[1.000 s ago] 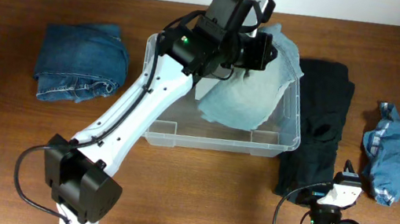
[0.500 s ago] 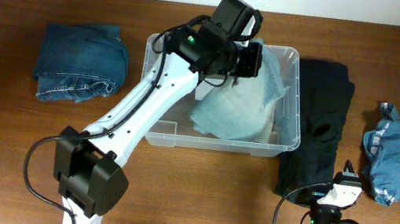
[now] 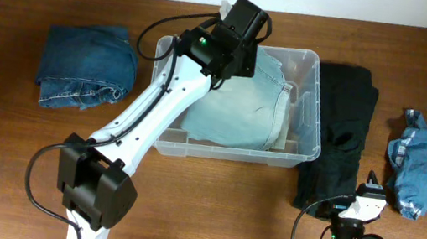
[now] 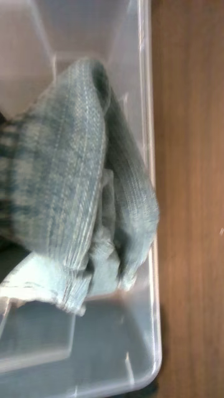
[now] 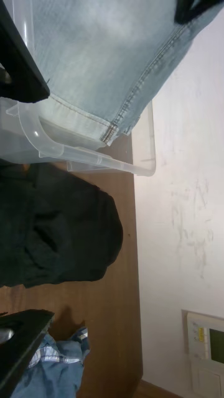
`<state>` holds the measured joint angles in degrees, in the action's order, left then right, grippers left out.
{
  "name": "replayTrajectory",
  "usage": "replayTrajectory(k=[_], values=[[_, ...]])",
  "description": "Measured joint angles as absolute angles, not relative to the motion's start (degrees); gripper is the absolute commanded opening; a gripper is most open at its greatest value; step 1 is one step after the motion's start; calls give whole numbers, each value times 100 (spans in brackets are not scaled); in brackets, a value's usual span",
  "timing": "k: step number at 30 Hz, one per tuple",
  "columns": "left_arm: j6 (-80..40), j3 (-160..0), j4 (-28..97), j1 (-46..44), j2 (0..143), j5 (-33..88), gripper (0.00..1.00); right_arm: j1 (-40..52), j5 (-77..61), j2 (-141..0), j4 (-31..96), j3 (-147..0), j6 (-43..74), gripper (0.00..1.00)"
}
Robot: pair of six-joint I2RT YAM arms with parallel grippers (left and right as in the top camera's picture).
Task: Pack container
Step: 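Lower the light-blue jeans into the container and release, then press and flatten the light-blue jeans inside the container with the left gripper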
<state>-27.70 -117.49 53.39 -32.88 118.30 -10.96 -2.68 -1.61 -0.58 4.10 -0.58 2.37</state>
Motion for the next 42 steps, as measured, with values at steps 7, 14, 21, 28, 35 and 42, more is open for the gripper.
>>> replayTrajectory(k=[7, 14, 21, 28, 35, 42], values=[[-2746, -11749, 5345, -2825, 11863, -1452, 100, -268, -161, -58, 410, -58, 237, 98], [-2703, -11749, 5511, -2464, 11863, -1081, 99, -268, -161, -58, 410, -58, 235, 98], [-2373, -11771, 6195, -2768, 12068, -790, 75, -268, -161, -58, 410, -58, 235, 98], [-1238, -11764, 6346, -2945, 13233, -744, 47, -268, -163, -58, 410, -58, 231, 98], [117, -11760, 6549, -2928, 13430, -744, 41, -268, -161, -58, 410, -58, 235, 98], [961, -11760, 7511, -2928, 13432, -130, 38, -268, -161, -58, 410, -58, 233, 98]])
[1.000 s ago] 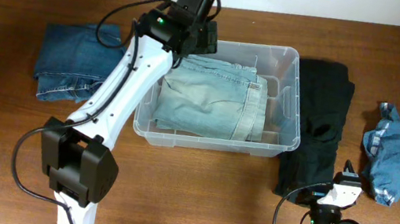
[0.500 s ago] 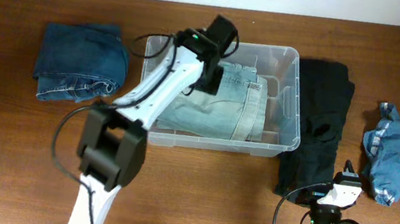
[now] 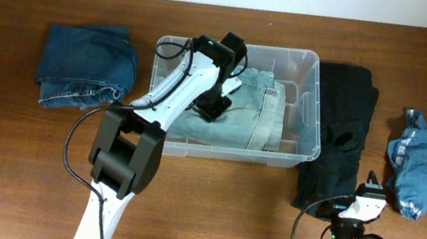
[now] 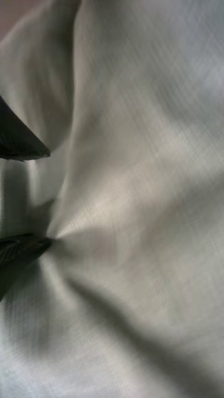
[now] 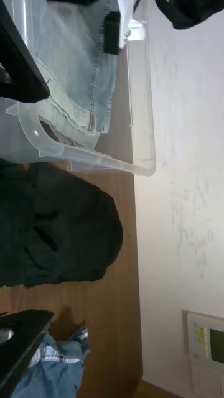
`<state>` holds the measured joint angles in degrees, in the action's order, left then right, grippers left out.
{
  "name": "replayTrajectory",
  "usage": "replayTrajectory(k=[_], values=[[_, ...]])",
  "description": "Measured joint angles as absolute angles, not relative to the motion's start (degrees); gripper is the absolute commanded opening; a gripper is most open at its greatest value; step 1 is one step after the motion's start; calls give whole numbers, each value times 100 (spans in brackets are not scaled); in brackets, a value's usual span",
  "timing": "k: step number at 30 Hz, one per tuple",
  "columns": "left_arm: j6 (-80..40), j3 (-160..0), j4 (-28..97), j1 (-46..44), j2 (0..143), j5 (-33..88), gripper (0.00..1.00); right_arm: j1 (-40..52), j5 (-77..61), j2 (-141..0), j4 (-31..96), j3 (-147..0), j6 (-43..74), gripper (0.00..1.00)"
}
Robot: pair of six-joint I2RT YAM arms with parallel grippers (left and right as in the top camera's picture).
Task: Pack container
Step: 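Press and flatten the light-blue jeans inside the container with the left gripper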
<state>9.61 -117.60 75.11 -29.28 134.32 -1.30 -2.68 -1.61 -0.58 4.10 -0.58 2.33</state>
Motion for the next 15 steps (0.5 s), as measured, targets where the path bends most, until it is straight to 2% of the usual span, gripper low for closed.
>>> replayTrajectory(k=[5, 15], values=[[1612, -11760, 8180, -2928, 13432, 64, 26, -268, -161, -58, 410, -58, 233, 98], [1933, -12254, 8278, -2928, 13450, 91, 26, -268, -161, -58, 410, -58, 235, 98]])
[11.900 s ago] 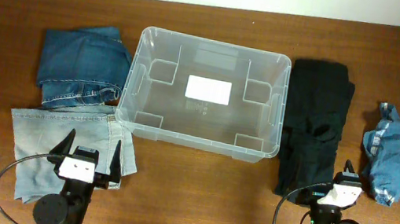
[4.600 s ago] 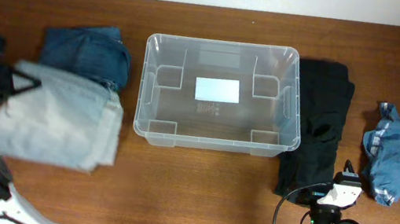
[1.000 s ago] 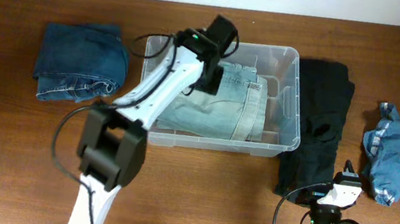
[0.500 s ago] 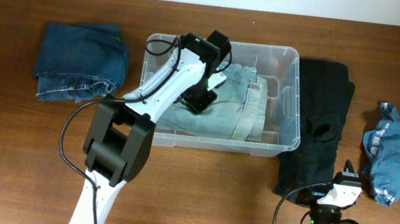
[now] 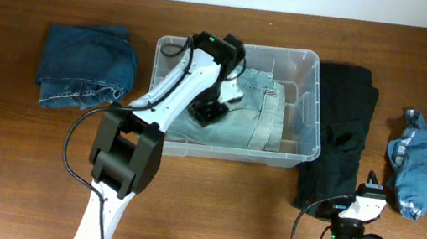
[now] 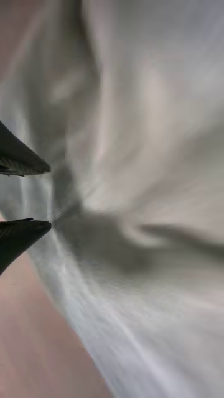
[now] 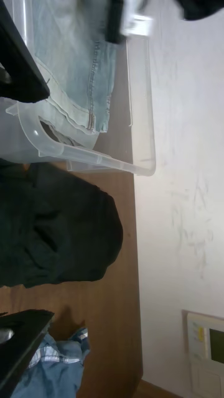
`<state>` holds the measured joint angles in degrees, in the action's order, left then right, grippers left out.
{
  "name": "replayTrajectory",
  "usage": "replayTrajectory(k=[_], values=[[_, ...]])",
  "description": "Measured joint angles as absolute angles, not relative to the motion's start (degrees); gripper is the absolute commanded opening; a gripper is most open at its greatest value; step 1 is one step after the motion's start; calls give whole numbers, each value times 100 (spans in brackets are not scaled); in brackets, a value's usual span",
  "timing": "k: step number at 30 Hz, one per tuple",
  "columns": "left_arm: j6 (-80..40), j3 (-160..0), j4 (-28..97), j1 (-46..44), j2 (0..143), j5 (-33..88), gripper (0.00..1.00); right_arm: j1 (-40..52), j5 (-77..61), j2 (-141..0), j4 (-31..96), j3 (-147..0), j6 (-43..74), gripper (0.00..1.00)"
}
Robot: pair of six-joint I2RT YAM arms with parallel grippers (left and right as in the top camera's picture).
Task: Pack container
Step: 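Press and flatten the light-blue jeans inside the container with the left gripper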
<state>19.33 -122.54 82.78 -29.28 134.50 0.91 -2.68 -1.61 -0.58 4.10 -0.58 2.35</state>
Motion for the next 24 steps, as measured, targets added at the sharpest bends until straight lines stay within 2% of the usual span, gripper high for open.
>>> replayTrajectory(k=[2, 6, 15, 24], values=[[1907, -12672, 8095, -2928, 13450, -3, 30, -268, -161, -58, 410, -58, 235, 98], [1909, -13203, 7382, -2928, 13445, -228, 31, -268, -161, -58, 410, -58, 233, 98], [2217, -12543, 6667, -2928, 13618, -416, 31, -268, -161, -58, 410, -58, 233, 98], [2342, -12385, 7448, -2967, 14121, -541, 31, -268, -161, -58, 410, -58, 235, 98]])
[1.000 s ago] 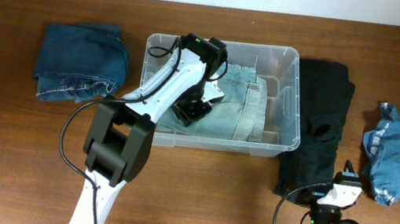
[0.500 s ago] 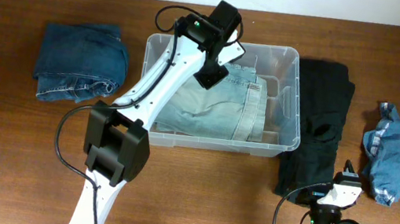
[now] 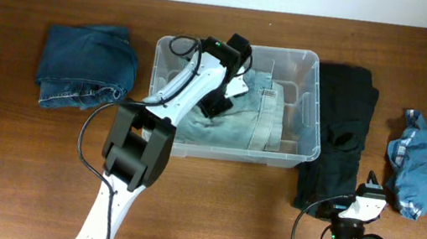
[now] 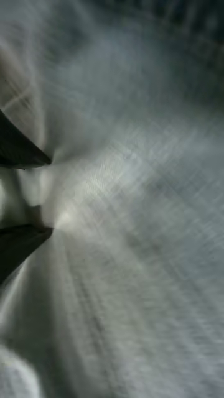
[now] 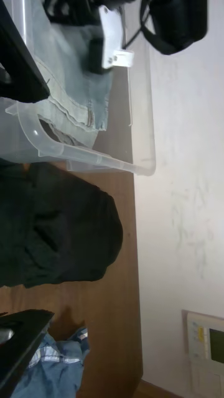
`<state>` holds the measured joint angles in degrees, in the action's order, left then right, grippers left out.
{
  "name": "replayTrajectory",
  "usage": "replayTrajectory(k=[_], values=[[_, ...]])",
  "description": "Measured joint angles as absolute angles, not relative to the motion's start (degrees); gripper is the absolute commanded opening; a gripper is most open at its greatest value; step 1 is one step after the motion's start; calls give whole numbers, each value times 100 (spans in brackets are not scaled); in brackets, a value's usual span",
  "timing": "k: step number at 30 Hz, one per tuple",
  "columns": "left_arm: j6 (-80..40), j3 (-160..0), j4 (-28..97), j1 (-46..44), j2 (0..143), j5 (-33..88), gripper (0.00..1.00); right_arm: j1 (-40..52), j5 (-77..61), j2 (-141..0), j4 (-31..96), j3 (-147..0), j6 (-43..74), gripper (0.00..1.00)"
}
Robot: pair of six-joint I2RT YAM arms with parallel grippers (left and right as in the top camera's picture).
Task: Pack container
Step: 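Press and flatten the light-blue jeans inside the container with the left gripper, then move the left gripper to the dark-blue jeans and grasp it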
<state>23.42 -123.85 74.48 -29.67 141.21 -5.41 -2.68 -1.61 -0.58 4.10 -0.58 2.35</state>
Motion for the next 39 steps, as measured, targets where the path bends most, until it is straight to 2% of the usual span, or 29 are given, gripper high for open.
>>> replayTrajectory(k=[5, 9, 16, 19, 30, 39], values=[[2733, -12359, 8346, -3059, 14145, -456, 30, -268, -163, -58, 410, -58, 231, 98], [3004, -12357, 8560, -3109, 14160, -287, 21, -268, -161, -58, 410, -58, 233, 98], [2888, -12798, 8593, -3124, 14208, -294, 22, -268, -161, -58, 410, -58, 231, 98], [2696, -13045, 8311, -3157, 14118, -600, 26, -268, -161, -58, 410, -58, 235, 98], [2174, -13052, 7699, -3140, 13592, -2158, 28, -268, -161, -58, 410, -58, 235, 98], [2005, -11688, 6517, -3044, 13585, -2845, 35, -268, -161, -58, 410, -58, 231, 99]])
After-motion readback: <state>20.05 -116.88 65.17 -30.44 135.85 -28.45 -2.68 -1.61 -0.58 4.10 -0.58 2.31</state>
